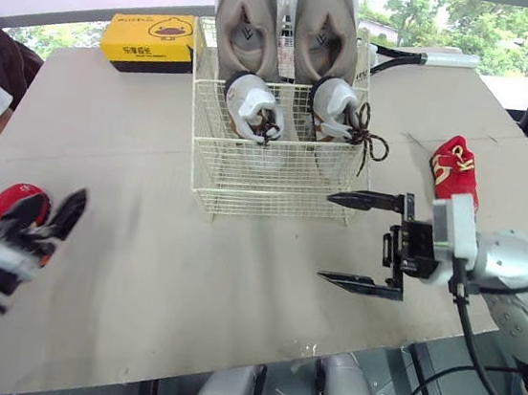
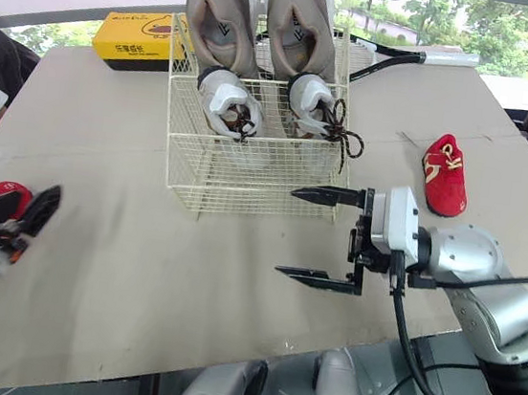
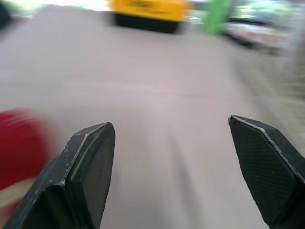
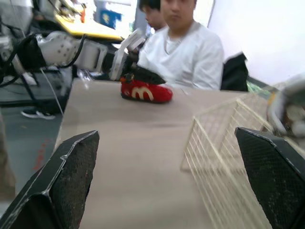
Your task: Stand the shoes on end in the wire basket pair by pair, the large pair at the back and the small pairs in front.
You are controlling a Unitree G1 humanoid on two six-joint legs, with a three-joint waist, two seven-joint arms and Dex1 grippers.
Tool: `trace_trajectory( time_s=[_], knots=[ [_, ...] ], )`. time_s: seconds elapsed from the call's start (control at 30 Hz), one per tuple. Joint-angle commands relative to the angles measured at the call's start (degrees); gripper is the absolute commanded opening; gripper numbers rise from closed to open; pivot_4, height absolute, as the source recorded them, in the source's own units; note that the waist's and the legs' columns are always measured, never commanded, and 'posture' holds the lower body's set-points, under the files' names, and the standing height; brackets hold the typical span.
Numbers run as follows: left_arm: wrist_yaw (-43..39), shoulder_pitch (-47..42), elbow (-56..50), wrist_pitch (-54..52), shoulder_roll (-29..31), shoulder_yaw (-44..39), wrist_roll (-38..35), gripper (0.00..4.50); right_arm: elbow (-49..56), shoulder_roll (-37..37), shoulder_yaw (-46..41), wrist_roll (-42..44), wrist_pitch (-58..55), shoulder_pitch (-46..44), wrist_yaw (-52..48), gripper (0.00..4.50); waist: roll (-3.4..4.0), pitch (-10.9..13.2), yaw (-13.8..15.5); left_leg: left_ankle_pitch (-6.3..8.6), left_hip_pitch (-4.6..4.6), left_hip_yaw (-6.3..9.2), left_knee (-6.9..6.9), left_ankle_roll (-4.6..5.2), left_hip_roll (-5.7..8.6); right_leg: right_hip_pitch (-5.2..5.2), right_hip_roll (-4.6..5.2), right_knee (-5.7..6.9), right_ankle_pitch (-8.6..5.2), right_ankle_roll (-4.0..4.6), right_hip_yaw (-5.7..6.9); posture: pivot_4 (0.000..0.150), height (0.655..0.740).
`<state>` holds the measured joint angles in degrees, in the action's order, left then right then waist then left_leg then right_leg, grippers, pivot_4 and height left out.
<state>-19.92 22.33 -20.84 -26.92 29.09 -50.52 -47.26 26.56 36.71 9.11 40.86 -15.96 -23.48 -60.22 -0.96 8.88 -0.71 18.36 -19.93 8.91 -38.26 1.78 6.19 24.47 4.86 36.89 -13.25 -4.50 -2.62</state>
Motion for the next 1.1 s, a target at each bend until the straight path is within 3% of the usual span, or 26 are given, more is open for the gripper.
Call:
trace_trajectory(
  time_s=[0.03,0.23,0.47,0.6,0.67,0.8,0.87,0.9,1.0,1.1],
  knots=[
    [-1.2,4.6,1.6,3.0,-0.5,-6.7,1.6,4.13,-0.9,-3.2,0.4,1.2,-0.6,-3.2,-0.6,4.42,-0.01,0.0,0.3,0.00,0.00,0.00,0.00,0.00,0.00,0.00,0.00,0.00,0.00,0.00,0.01,0.150,0.7400],
    [-3.8,9.2,12.2,5.9,3.4,-9.1,8.2,4.13,-4.0,-7.5,0.9,0.8,-1.9,-7.6,-1.8,4.42,-0.05,0.0,1.6,0.12,-0.08,0.11,0.02,0.03,-0.02,0.02,0.03,-0.14,-0.01,0.00,0.17,0.150,0.7400],
    [-11.9,1.4,27.6,4.9,12.6,-4.6,10.0,4.13,-3.4,-7.9,-0.4,-0.2,-3.0,-7.4,-1.1,4.42,-0.03,0.0,1.4,0.12,-0.08,0.20,-0.01,0.02,-0.03,-0.02,0.02,-0.08,0.00,0.01,0.30,0.150,0.7400],
    [-24.5,-5.3,40.7,6.5,19.9,3.6,13.1,4.13,-2.4,-7.4,-1.4,-0.2,-4.2,-7.3,0.6,4.42,-0.01,0.0,1.3,0.14,-0.08,0.21,0.00,-0.01,-0.04,0.05,-0.01,-0.04,0.00,0.01,0.32,0.150,0.7400],
    [-26.4,-8.0,44.1,7.8,22.3,6.7,15.6,4.13,-1.7,-7.2,-1.6,-0.2,-4.6,-7.0,1.2,4.42,0.16,0.0,1.5,0.14,-0.08,0.23,0.02,-0.02,-0.05,0.09,-0.03,-0.04,0.00,0.02,0.34,0.150,0.7400],
    [-29.6,-13.7,51.4,8.9,25.5,9.2,17.5,2.32,-0.4,-6.5,-2.5,-0.1,-5.6,-6.1,2.3,4.50,0.57,0.0,1.8,0.14,-0.08,0.25,0.03,-0.02,-0.02,0.06,0.04,-0.03,0.00,0.01,0.39,0.150,0.7400],
    [-31.2,-13.7,51.4,9.0,25.7,9.0,17.6,1.86,-0.2,-6.2,-2.8,-0.2,-5.8,-5.6,2.6,4.50,0.58,0.0,1.7,0.14,-0.08,0.27,0.03,-0.02,-0.02,0.06,0.05,-0.01,0.00,0.01,0.40,0.150,0.7400],
    [-31.7,-13.2,50.6,9.3,25.6,8.7,17.6,1.29,-0.2,-6.2,-2.8,-0.4,-5.8,-5.4,2.7,4.50,0.58,0.0,1.7,0.14,-0.08,0.29,0.02,-0.02,-0.02,0.06,0.05,0.00,0.00,0.01,0.41,0.150,0.7400],
    [-32.2,-12.6,47.3,10.2,24.5,6.7,16.1,0.41,-0.5,-6.3,-2.8,-0.7,-5.7,-5.1,2.9,4.50,0.57,0.0,1.5,0.14,-0.09,0.25,0.02,-0.02,-0.02,0.06,0.07,-0.01,0.00,0.01,0.37,0.150,0.7400],
    [-33.1,-13.0,40.7,6.8,23.4,3.4,11.4,0.29,-1.2,-6.8,-2.7,-0.7,-5.7,-5.3,3.0,4.50,0.46,0.0,1.5,0.14,-0.10,0.25,0.01,-0.02,-0.02,0.08,0.08,-0.03,0.00,0.00,0.38,0.150,0.7400]
  ],
)
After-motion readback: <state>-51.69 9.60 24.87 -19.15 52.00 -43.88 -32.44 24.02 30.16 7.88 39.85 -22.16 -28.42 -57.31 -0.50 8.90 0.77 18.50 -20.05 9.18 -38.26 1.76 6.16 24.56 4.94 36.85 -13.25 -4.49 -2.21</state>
